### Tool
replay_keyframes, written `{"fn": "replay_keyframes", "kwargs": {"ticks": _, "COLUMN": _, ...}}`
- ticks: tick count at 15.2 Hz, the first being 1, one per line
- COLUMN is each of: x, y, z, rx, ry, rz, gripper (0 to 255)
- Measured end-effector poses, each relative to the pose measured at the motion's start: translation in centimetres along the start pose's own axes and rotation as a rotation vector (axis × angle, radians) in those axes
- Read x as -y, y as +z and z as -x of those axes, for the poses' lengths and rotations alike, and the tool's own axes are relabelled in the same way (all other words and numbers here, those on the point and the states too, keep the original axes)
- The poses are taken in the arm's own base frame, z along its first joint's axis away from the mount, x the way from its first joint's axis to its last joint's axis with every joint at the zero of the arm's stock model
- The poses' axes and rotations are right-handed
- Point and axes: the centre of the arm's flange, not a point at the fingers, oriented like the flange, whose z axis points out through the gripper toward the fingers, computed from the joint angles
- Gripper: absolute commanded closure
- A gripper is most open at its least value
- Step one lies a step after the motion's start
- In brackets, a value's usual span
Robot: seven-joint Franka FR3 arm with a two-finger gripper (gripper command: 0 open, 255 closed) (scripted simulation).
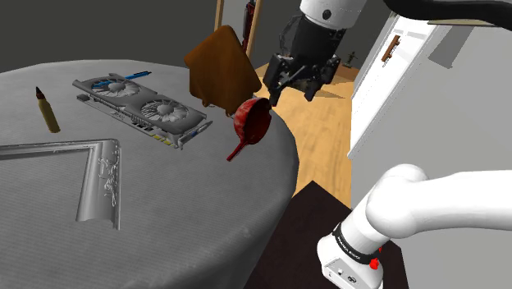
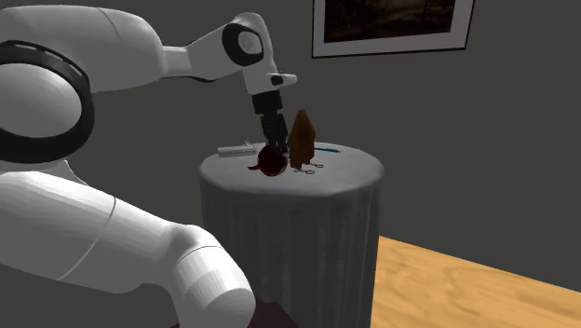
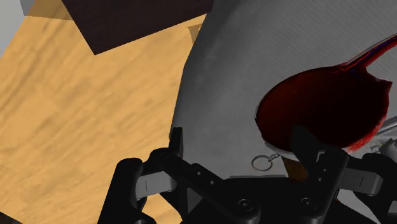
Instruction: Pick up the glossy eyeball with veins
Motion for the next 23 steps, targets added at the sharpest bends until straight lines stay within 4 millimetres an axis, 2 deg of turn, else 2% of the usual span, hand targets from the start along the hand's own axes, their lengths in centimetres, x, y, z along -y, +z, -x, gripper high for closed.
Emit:
{"fn": "replay_keyframes", "kwargs": {"ticks": 8, "x": 12.3, "y": -0.4, "z": 3.8, "rx": -0.061, "ry": 0.104, "rz": 0.133, "gripper": 0}}
{"fn": "replay_keyframes", "kwargs": {"ticks": 9, "x": 13.3, "y": -0.5, "z": 4.1, "rx": -0.066, "ry": 0.113, "rz": 0.143, "gripper": 0}}
{"fn": "replay_keyframes", "kwargs": {"ticks": 11, "x": 14.2, "y": 0.1, "z": 4.6, "rx": -0.070, "ry": 0.121, "rz": 0.150, "gripper": 0}}
{"fn": "replay_keyframes", "kwargs": {"ticks": 17, "x": 14.8, "y": 3.1, "z": 5.1, "rx": -0.071, "ry": 0.124, "rz": 0.152, "gripper": 0}}
{"fn": "replay_keyframes", "kwargs": {"ticks": 18, "x": 14.8, "y": 3.2, "z": 5.2, "rx": -0.071, "ry": 0.124, "rz": 0.152, "gripper": 255}}
{"fn": "replay_keyframes", "kwargs": {"ticks": 23, "x": 14.8, "y": 3.3, "z": 5.3, "rx": -0.073, "ry": 0.124, "rz": 0.150, "gripper": 255}}
